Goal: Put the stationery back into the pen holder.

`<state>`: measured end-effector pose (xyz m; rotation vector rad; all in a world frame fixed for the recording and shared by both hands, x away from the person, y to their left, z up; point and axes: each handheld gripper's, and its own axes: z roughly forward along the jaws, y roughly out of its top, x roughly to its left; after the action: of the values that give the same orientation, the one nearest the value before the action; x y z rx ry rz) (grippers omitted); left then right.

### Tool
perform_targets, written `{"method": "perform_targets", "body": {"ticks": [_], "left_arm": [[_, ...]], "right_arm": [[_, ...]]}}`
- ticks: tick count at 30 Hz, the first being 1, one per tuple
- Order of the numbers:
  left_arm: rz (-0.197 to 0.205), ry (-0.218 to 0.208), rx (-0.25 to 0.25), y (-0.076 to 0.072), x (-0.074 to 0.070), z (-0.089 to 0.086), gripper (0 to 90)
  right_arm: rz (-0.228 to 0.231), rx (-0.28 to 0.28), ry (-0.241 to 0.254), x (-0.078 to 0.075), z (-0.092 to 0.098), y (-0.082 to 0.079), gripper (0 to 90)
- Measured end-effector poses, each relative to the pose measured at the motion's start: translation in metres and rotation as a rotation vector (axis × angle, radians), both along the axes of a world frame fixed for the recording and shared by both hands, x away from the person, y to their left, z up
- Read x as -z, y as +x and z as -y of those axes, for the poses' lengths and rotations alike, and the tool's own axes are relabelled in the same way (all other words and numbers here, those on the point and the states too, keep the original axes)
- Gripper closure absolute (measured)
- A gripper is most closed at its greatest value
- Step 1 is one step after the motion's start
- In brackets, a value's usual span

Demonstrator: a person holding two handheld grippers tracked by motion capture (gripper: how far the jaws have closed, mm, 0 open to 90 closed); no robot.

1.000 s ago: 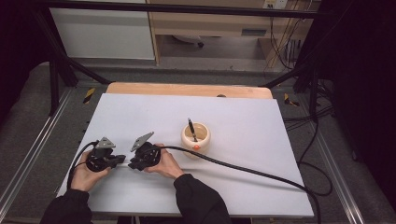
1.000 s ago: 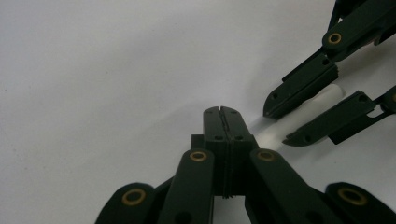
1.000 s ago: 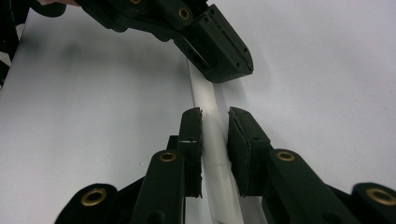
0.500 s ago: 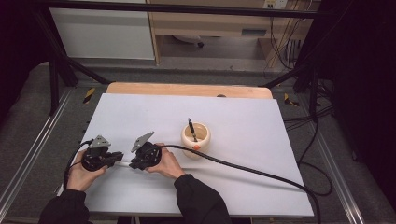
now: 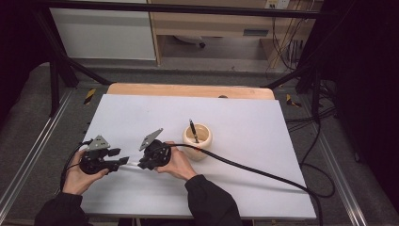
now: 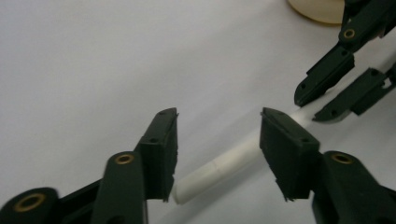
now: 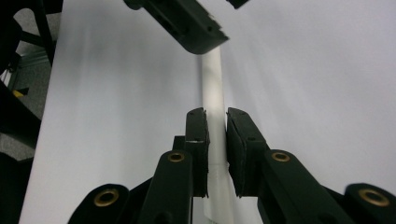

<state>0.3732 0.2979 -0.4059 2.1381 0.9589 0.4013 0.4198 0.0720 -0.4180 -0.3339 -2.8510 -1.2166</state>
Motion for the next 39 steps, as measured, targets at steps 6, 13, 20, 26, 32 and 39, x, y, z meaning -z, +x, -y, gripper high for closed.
{"method": "perform_targets", "body": {"ticks": [6,13,20,26,32,39], "left_arm": [[0.011,0.026,0.063,-0.004,-0.001,0.012,30.9],[0.051,0.072,0.169,-0.012,-0.005,0.035,15.6],[0.086,0.123,0.292,-0.021,-0.007,0.064,5.6],[0.113,0.176,0.344,-0.027,-0.006,0.087,4.4],[0.218,0.268,0.427,-0.037,-0.004,0.118,6.2],[0.336,0.379,0.516,-0.039,0.002,0.147,13.2]], "right_arm": [[-0.006,0.026,-0.031,-0.008,0.029,-0.005,79.3],[-0.027,0.064,-0.056,-0.016,0.063,-0.012,79.3],[-0.033,0.082,-0.070,-0.024,0.091,-0.018,79.2],[-0.057,0.100,-0.085,-0.028,0.112,-0.024,79.2],[-0.088,0.122,-0.082,-0.029,0.128,-0.028,79.2],[-0.120,0.150,-0.080,-0.029,0.140,-0.032,79.2]]}}
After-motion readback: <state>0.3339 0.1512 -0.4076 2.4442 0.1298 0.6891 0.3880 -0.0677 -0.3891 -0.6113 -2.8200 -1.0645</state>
